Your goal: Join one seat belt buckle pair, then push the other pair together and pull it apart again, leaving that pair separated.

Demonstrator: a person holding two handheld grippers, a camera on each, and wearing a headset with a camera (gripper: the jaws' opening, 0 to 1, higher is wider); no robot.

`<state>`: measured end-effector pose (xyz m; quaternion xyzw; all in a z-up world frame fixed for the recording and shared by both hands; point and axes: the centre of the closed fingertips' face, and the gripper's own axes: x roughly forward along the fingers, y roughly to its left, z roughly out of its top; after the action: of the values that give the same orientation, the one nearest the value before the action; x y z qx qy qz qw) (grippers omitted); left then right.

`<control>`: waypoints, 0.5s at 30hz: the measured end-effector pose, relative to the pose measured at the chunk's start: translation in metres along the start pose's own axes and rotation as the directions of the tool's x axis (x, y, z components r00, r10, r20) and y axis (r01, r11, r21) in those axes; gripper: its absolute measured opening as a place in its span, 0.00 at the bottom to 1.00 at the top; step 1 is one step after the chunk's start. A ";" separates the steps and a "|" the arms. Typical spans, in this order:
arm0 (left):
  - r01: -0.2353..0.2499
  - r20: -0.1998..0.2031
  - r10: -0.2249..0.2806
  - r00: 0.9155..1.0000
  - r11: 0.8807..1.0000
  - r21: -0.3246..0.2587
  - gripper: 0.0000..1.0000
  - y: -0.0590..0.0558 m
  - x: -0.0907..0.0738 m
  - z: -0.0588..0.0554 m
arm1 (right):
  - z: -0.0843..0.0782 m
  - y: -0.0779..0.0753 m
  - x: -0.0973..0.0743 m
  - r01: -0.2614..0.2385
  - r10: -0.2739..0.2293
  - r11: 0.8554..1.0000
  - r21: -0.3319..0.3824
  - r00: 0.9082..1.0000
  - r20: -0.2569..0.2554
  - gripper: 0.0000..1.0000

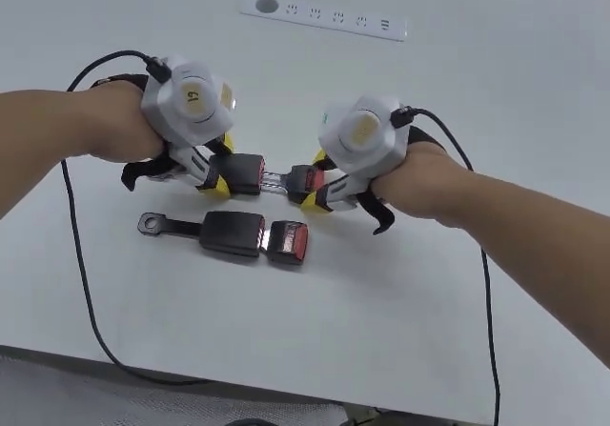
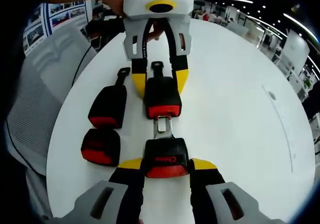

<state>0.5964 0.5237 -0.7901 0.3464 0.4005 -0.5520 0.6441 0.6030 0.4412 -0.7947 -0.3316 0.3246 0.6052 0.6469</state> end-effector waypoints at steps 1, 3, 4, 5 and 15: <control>0.000 0.000 0.000 1.000 1.000 0.000 0.34 0.000 0.000 0.000 | 0.000 -0.001 0.000 0.001 -0.001 1.000 -0.002 1.000 0.001 0.32; 0.002 0.000 -0.002 1.000 1.000 0.003 0.34 0.000 0.000 0.000 | 0.004 -0.002 0.000 0.004 -0.004 1.000 0.000 1.000 0.018 0.32; 0.002 -0.001 -0.002 1.000 1.000 0.003 0.34 -0.001 0.000 0.000 | 0.006 -0.001 0.001 0.004 -0.004 1.000 -0.001 1.000 0.018 0.32; 0.003 -0.002 -0.003 1.000 1.000 0.004 0.34 -0.001 0.000 0.000 | 0.008 0.001 0.002 0.002 -0.002 1.000 -0.009 1.000 0.020 0.32; 0.006 0.005 -0.006 1.000 1.000 0.020 0.33 -0.002 0.000 0.001 | 0.012 -0.001 0.006 -0.011 0.010 1.000 0.008 1.000 0.029 0.31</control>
<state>0.5943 0.5226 -0.7897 0.3501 0.3945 -0.5587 0.6401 0.6045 0.4542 -0.7932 -0.3185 0.3192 0.6121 0.6497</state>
